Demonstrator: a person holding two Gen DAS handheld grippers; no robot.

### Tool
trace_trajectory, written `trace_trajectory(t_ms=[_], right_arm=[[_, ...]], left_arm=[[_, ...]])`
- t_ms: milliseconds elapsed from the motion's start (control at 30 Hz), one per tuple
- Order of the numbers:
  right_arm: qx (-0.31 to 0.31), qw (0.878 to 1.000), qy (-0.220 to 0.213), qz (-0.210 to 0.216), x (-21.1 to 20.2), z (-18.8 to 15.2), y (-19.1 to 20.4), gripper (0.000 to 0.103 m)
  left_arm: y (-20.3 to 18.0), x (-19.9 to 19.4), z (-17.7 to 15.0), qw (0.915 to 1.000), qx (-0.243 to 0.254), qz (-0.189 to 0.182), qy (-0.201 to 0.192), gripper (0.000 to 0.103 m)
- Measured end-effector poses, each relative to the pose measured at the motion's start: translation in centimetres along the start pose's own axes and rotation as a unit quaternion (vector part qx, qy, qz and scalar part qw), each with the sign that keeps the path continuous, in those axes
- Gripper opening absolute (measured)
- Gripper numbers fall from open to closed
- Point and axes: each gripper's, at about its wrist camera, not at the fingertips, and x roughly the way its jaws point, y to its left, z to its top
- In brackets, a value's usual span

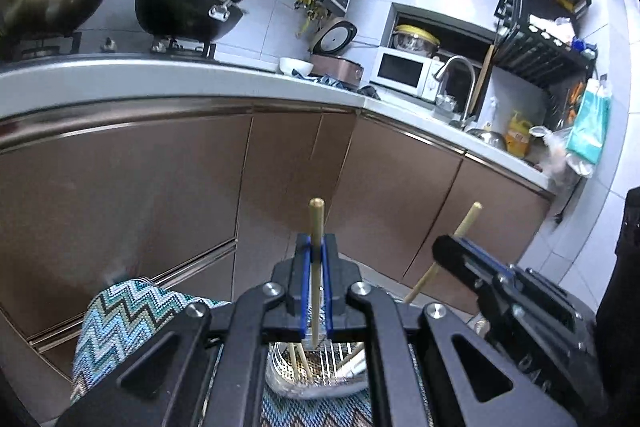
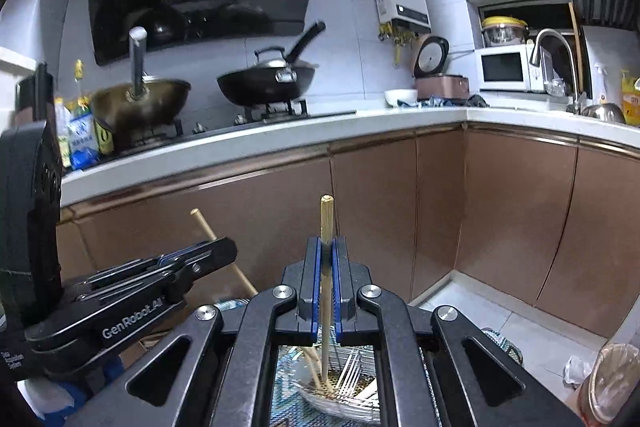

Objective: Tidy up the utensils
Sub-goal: 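Lift both held chopsticks and carry them over the wire holder, then lower the chopsticks into the wire holder and open both tools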

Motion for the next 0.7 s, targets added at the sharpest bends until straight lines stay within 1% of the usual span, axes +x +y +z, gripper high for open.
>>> trace_trajectory(t_ms=[167,200,333,400,467,533,600,700], right_arm=[[0.001,1.000,0.026,-0.006,2.4,-2.5,-1.0,0.005],[0.002,1.000,0.029,-0.006,2.6,-2.8,-1.1,0.005],[0.004,0.999,0.032,-0.009,2.6,-3.6,-1.4,0.007],[0.008,1.000,0.028,-0.010,2.3,-3.5,-1.4,0.012],[0.012,1.000,0.020,-0.010,1.6,-3.1,-1.5,0.021],[0.013,1.000,0.013,-0.011,1.0,-2.6,-1.3,0.025],[0.013,1.000,0.006,-0.011,-0.1,-2.0,-0.9,0.025],[0.011,1.000,-0.006,-0.011,-2.0,-1.2,-0.2,0.031]], left_arm=[[0.5,3.5,-1.7,0.9998,0.000,0.007,0.021,0.005],[0.6,4.0,-2.1,0.9997,-0.001,0.008,0.024,0.007],[0.9,4.1,-2.8,0.9995,0.001,0.011,0.029,0.010],[0.9,3.2,-2.5,0.9997,0.006,0.007,0.022,0.018],[0.7,1.9,-1.9,0.9998,0.015,0.007,0.010,0.020],[0.5,0.1,-1.1,0.9998,0.020,0.005,-0.003,0.021],[0.4,-1.6,-0.4,0.9997,0.020,0.001,-0.013,0.025],[0.3,-4.6,0.4,0.9994,0.018,0.000,-0.029,0.029]])
